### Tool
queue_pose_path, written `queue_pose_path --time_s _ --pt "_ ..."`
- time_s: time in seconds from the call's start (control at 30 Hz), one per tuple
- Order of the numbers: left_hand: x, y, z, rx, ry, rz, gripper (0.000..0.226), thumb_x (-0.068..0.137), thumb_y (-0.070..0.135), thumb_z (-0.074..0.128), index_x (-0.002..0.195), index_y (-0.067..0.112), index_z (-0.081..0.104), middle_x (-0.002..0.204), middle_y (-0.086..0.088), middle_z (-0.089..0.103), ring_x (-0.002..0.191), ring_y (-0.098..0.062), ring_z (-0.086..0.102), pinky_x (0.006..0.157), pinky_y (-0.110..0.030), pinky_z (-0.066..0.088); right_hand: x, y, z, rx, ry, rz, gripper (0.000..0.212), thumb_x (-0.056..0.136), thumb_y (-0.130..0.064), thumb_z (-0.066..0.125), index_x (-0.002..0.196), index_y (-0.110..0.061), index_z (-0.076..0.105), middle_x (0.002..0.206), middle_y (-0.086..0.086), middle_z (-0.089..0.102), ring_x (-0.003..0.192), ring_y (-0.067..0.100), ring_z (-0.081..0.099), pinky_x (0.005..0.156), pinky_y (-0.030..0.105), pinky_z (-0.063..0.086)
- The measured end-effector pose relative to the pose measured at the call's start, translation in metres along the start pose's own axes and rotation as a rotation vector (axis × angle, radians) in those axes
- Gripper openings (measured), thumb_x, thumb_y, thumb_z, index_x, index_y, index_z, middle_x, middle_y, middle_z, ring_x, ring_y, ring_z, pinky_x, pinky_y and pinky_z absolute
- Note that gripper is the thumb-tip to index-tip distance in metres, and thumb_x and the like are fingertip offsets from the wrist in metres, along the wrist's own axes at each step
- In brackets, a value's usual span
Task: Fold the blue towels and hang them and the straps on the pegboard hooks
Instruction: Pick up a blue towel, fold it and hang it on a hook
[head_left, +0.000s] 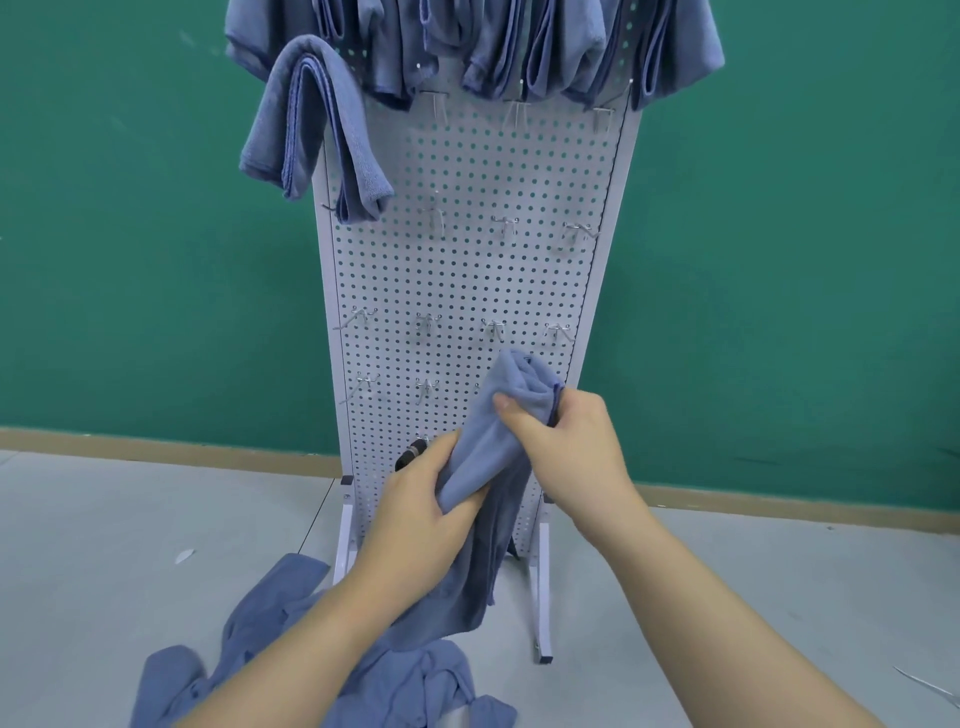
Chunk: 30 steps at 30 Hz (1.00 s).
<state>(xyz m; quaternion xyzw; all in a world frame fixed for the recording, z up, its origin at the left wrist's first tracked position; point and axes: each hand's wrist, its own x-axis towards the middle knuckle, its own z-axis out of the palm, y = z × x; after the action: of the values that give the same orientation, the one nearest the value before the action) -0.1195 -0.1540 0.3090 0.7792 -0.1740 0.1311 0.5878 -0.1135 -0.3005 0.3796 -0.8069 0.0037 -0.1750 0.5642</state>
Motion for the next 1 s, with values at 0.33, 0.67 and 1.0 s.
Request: queue_pose_path --time_s 0.33,0.67,1.0 --pt "0.005 -0.038 -0.011 0.311 -0.033 -0.180 0.033 0.080 0.005 0.057 0.063 0.031 0.047 0.052 0.009 0.043 0.053 -0.010 0.029 0.052 -0.030 0.029 0.013 -0.001 -0.038 0.292 0.314 0.077 0.028 0.095 -0.026 0.072 0.073 -0.013 0.062 0.077 0.006 0.060 0.072 0.016 0.052 0.067 0.032 0.044" --pt "0.007 -0.044 -0.024 0.615 -0.151 -0.153 0.027 0.081 0.024 0.073 0.103 0.033 0.060 0.097 0.011 0.064 0.092 -0.023 0.061 0.076 -0.039 0.054 0.018 0.000 -0.066 0.356 0.341 0.066 0.009 0.097 -0.027 0.072 0.089 -0.022 0.070 0.099 0.008 0.077 0.094 0.021 0.070 0.096 0.051 0.056" --pt "0.013 -0.003 -0.010 -0.258 -0.393 -0.170 0.074 0.070 0.043 0.086 0.136 0.030 0.057 0.137 0.011 0.066 0.131 -0.003 0.057 0.112 -0.028 0.043 0.003 0.003 -0.049 0.107 -0.164 -0.100 0.024 0.096 -0.026 0.072 0.120 -0.023 0.072 0.111 -0.004 0.078 0.111 0.014 0.071 0.103 0.049 0.054"
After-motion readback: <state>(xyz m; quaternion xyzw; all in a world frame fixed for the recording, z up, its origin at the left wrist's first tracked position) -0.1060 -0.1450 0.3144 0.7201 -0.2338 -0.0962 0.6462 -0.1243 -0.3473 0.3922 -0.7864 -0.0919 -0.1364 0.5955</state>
